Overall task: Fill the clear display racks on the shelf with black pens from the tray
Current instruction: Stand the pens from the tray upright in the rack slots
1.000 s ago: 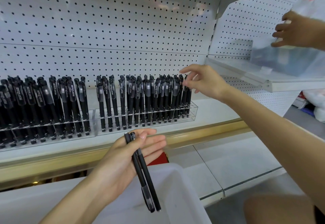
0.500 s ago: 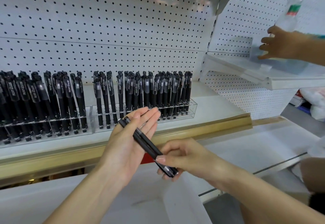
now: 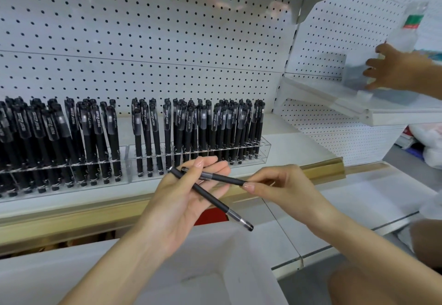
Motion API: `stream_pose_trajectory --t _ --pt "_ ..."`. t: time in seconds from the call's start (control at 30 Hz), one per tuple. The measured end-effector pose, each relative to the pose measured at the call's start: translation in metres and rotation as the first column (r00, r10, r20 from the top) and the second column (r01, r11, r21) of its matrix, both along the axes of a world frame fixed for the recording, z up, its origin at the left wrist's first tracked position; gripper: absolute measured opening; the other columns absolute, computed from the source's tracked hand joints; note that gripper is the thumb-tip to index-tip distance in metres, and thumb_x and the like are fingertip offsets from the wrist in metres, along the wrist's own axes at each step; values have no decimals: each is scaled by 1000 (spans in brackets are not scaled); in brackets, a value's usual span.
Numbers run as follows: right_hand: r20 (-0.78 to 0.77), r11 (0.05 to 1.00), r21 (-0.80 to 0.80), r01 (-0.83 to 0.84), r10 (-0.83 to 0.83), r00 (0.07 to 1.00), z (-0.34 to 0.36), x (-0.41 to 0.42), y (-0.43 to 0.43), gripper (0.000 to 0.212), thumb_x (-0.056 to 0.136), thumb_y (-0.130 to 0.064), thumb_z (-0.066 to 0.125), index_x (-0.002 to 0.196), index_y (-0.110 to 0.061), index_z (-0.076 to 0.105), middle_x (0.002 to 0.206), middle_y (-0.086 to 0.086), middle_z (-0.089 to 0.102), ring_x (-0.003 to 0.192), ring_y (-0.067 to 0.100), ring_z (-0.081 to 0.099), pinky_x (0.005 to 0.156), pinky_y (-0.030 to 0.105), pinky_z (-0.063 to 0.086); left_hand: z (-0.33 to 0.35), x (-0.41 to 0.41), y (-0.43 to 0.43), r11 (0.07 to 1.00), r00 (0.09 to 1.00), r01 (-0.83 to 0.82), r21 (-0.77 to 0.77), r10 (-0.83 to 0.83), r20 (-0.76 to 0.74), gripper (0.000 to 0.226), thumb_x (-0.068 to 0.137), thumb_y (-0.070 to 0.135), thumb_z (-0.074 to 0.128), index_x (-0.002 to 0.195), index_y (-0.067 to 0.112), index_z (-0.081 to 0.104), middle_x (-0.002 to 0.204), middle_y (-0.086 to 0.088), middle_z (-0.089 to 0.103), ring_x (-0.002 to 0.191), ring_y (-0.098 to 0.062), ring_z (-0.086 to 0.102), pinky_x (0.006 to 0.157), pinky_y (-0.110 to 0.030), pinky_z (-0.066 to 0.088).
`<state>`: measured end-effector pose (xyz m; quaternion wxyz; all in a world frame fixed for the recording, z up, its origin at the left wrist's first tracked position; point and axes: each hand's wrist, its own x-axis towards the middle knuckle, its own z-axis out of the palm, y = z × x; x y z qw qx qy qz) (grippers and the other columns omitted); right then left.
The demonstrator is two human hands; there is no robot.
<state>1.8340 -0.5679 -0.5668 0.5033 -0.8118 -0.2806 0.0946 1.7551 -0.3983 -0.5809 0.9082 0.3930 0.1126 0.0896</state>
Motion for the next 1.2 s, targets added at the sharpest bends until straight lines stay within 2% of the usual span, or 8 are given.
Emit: stream_pose_trajectory --t 0.13,0.3,0.47,0.67,0.8,0.93,1.03,1.2 --pt "291 981 -176 79 -24 957 1 12 -7 15 75 -28 79 69 -40 74 71 -10 65 68 5 52 61 15 35 -5 -1 4 999 1000 -8 34 9 -20 26 98 7 44 110 -8 61 104 -21 71 98 -28 70 81 -40 57" --pt "436 941 -339 -6 162 885 4 5 10 9 80 -30 75 87 -26 78 75 -12 62 78 0 46 69 11 32 -8 -3 8 997 999 -41 60 43 -31 25 98 4 43 110 -6 62 103 -20 71 98 -26 70 80 -35 57" --pt "374 929 -342 -141 272 887 7 -2 35 7 82 -21 74 85 -15 75 56 -20 53 58 -4 51 60 9 36 -4 -2 7 992 999 -43 115 41 18 25 98 5 43 110 0 65 106 -15 72 102 -21 69 85 -32 55" --pt "179 926 -322 -198 265 947 3 5 35 13 89 -17 67 81 -20 58 67 -6 62 49 5 59 50 16 43 -5 -3 15 990 997 -77 118 75 20 25 98 8 45 109 3 67 106 -10 73 103 -17 68 87 -33 56" --pt "22 953 -138 -269 275 961 5 11 28 26 91 -5 61 108 -20 48 82 20 68 50 13 60 47 20 43 -8 -3 18 995 997 -75 63 75 5 25 98 8 45 112 0 64 109 -11 72 105 -19 67 93 -39 50" --pt "-77 956 -10 -293 292 953 7 16 24 68 90 6 57 140 -28 25 82 25 67 53 22 62 48 24 48 -7 -3 15 996 998 -64 57 65 -9 25 98 6 44 113 0 63 108 -11 72 106 -19 67 95 -40 49" --pt "-107 945 59 -322 326 939 10 18 22 82 91 11 53 144 -39 16 84 31 65 55 27 65 51 29 53 -7 -3 13 997 998 -64 51 64 -6 25 98 6 44 113 1 63 108 -12 72 105 -19 68 94 -41 49" --pt "-80 943 80 -322 328 941 13 23 23 66 94 4 52 139 -38 29 75 19 67 52 26 63 48 30 52 -10 -6 9 997 999 -47 60 48 -9 25 96 8 46 112 0 63 108 -12 72 106 -18 67 95 -41 49"
